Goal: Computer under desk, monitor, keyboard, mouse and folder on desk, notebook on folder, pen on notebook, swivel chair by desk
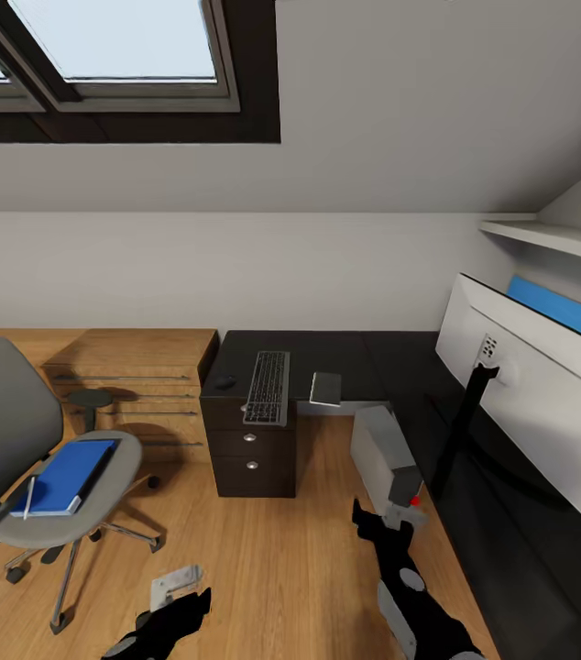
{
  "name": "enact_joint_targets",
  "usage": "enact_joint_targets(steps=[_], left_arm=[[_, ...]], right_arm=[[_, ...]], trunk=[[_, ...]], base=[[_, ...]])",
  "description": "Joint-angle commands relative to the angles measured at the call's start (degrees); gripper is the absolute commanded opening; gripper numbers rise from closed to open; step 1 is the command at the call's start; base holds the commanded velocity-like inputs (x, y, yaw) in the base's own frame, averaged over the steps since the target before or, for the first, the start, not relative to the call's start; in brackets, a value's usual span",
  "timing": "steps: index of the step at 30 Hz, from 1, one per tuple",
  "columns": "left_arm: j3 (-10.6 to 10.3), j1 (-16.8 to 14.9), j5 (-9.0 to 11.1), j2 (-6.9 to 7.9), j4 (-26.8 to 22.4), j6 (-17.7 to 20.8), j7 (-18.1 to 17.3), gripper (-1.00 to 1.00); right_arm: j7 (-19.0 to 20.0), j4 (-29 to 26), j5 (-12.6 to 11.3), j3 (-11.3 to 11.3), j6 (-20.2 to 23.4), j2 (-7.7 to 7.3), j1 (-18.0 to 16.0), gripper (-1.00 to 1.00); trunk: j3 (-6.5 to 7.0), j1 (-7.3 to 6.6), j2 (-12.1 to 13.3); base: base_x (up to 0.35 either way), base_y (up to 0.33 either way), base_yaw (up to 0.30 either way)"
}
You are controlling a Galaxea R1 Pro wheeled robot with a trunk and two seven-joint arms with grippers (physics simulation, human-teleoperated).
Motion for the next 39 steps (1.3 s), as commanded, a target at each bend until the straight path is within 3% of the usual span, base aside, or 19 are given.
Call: enact_joint_targets(steps=[1,6,11,13,16,22,27,33,39], left_arm=[[0.19,-0.08,0.55,0.07,-2.52,1.75,2.01,1.00],[1.12,-0.80,0.58,-0.09,-11.26,7.64,7.49,1.00],[1.44,-2.67,0.59,-1.53,-15.57,10.88,9.81,1.00],[1.49,-3.10,0.64,-2.21,-16.26,11.50,10.21,1.00],[1.20,-3.47,0.65,-2.89,-16.66,12.02,10.59,1.00],[-1.29,-3.75,0.06,-3.23,-16.72,12.25,10.95,1.00],[-2.86,-3.82,-0.48,-3.21,-15.99,12.15,11.05,1.00],[-3.54,-3.85,-0.69,-3.26,-15.41,12.12,11.16,1.00],[-3.75,-3.85,-0.72,-3.29,-15.22,12.04,11.24,1.00]], right_arm=[[-0.95,-4.50,-0.56,0.15,3.78,-0.04,0.01,1.00],[-3.78,-23.70,-0.67,-0.16,23.29,-0.62,0.18,1.00],[-5.16,-38.73,-1.52,-2.01,41.46,-1.46,0.29,1.00],[-5.38,-42.90,-2.17,-3.11,46.72,-1.58,0.38,1.00],[-5.54,-46.80,-2.99,-4.17,51.09,-1.71,0.79,1.00],[-5.48,-48.28,-3.61,-5.34,52.15,-2.16,2.86,1.00],[-5.47,-44.99,-3.50,-6.03,46.04,-3.47,4.33,1.00],[-5.55,-42.28,-3.62,-6.31,38.98,-6.69,5.00,1.00],[-5.65,-41.78,-3.64,-6.44,37.04,-7.88,5.15,1.00]], trunk=[[0.09,-0.21,0.35],[0.98,-1.31,2.35],[1.88,-2.41,4.36],[2.24,-2.85,5.16],[2.78,-3.51,6.37],[3.86,-4.83,8.77],[4.75,-5.92,10.78],[4.75,-5.92,10.78],[4.75,-5.92,10.78]], base=[[0.000,0.000,0.000],[0.000,0.000,0.000],[0.000,0.000,0.000],[0.000,0.000,0.000],[0.000,0.000,0.000],[0.000,0.000,0.000],[0.000,0.000,0.000],[0.000,0.000,-0.005],[0.000,0.000,-0.166]])
